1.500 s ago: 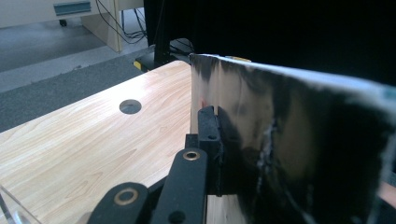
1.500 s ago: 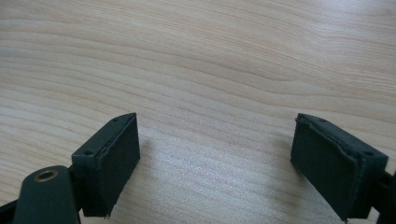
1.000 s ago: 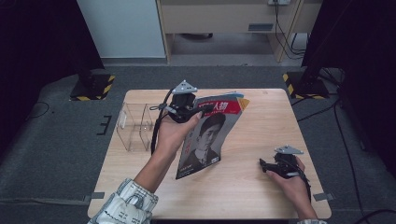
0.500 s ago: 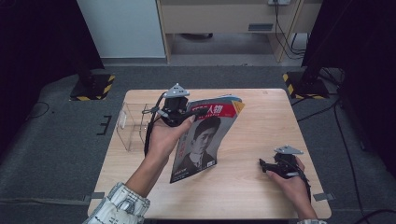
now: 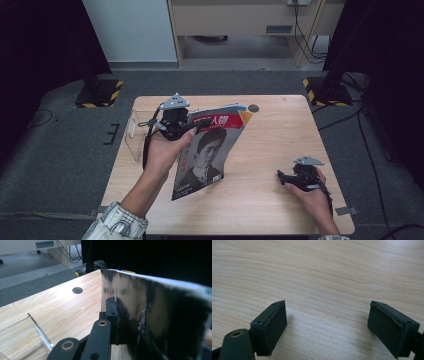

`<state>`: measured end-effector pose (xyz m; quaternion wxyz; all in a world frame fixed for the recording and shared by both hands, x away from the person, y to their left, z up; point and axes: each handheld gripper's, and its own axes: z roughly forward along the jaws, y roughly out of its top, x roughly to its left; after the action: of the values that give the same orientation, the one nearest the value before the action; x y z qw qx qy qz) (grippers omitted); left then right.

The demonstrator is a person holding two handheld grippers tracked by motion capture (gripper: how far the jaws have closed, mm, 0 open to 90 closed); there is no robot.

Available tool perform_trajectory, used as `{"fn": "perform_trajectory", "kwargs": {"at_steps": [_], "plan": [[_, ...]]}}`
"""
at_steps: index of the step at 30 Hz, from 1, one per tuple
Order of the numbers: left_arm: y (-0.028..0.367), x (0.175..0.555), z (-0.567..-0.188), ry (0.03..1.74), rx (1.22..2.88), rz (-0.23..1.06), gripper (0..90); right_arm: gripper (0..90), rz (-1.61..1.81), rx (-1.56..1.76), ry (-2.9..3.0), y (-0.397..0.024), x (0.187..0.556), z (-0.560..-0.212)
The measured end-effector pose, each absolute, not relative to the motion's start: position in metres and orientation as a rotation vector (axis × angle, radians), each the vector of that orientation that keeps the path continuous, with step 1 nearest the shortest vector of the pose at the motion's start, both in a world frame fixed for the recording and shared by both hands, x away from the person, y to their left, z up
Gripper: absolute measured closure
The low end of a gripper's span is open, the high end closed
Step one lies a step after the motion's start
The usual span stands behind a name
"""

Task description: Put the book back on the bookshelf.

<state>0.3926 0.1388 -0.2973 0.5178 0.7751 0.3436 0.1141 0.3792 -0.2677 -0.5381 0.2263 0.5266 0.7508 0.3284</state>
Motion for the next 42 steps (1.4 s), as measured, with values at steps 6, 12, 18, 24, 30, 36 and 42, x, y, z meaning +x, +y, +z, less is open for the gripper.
{"fn": "perform_trajectory", "kwargs": {"at_steps": [6,12,18,24,30,36,42], "plan": [[0.148,0.388,-0.296,0.833,1.851,0.282,86.7,15.9,0.905,1.447,2.072,-0.268,0.379,-0.538],[0.159,0.384,-0.295,0.843,1.848,0.291,86.7,15.9,0.905,1.445,2.075,-0.267,0.379,-0.538],[0.17,0.381,-0.296,0.859,1.841,0.299,86.7,15.9,0.906,1.445,2.076,-0.267,0.379,-0.538],[0.181,0.379,-0.296,0.873,1.834,0.311,86.7,15.9,0.908,1.45,2.073,-0.266,0.379,-0.538],[0.19,0.377,-0.295,0.885,1.827,0.321,86.7,15.9,0.909,1.452,2.074,-0.266,0.379,-0.538],[0.199,0.374,-0.295,0.896,1.82,0.328,86.7,15.9,0.909,1.45,2.075,-0.266,0.378,-0.538],[0.21,0.372,-0.295,0.917,1.811,0.339,86.7,15.9,0.907,1.447,2.077,-0.266,0.378,-0.538]]}}
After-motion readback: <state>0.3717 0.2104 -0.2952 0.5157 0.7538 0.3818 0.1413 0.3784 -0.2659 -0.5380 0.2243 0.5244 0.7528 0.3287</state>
